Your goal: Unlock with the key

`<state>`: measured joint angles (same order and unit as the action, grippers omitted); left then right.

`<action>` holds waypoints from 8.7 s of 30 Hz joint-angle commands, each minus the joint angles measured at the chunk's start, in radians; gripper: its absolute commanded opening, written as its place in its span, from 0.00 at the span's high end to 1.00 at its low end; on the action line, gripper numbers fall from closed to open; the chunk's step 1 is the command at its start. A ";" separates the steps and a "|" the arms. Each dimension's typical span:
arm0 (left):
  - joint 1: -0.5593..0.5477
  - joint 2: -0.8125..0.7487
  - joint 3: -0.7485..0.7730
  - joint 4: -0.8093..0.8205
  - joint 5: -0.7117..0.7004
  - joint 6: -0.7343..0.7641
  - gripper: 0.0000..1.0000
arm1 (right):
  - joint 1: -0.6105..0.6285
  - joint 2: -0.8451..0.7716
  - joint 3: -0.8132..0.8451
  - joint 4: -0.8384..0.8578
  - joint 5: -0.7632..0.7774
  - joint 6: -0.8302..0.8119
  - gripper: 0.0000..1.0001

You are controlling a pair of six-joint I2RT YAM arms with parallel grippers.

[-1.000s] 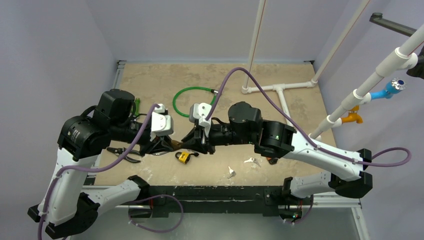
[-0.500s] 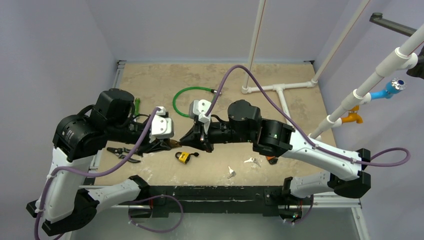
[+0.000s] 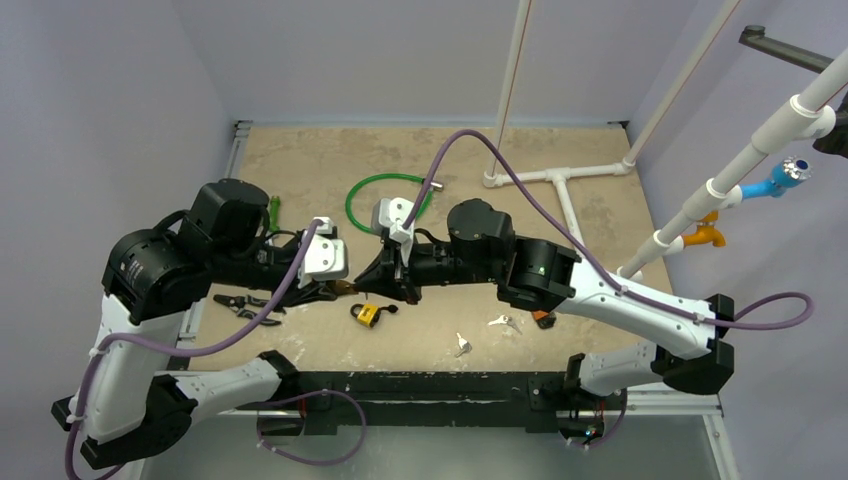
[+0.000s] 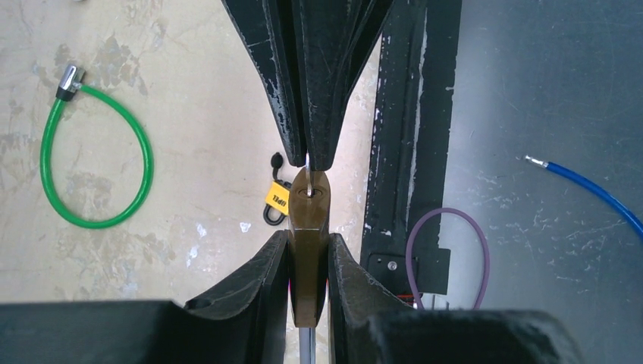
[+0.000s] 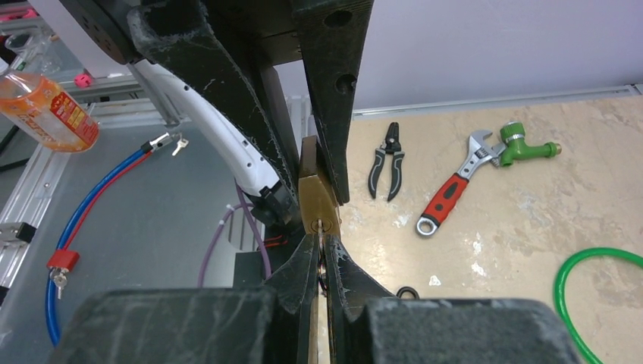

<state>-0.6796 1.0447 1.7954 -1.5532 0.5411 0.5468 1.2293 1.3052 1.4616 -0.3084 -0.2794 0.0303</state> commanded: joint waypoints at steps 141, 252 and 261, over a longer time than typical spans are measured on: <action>-0.353 -0.213 -0.243 0.592 -0.399 0.395 1.00 | -0.200 -0.128 -0.140 0.074 0.052 0.322 0.32; -0.124 0.243 -0.661 0.935 -0.138 -0.103 0.44 | -0.465 -0.256 -0.986 -0.198 0.605 1.094 0.49; -0.124 0.242 -0.663 0.936 -0.136 -0.109 0.45 | -0.466 -0.240 -0.992 -0.176 0.595 1.065 0.60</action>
<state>-0.8108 1.3132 1.1343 -0.6479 0.3790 0.4309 0.7654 1.0595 0.4725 -0.4984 0.3187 1.1038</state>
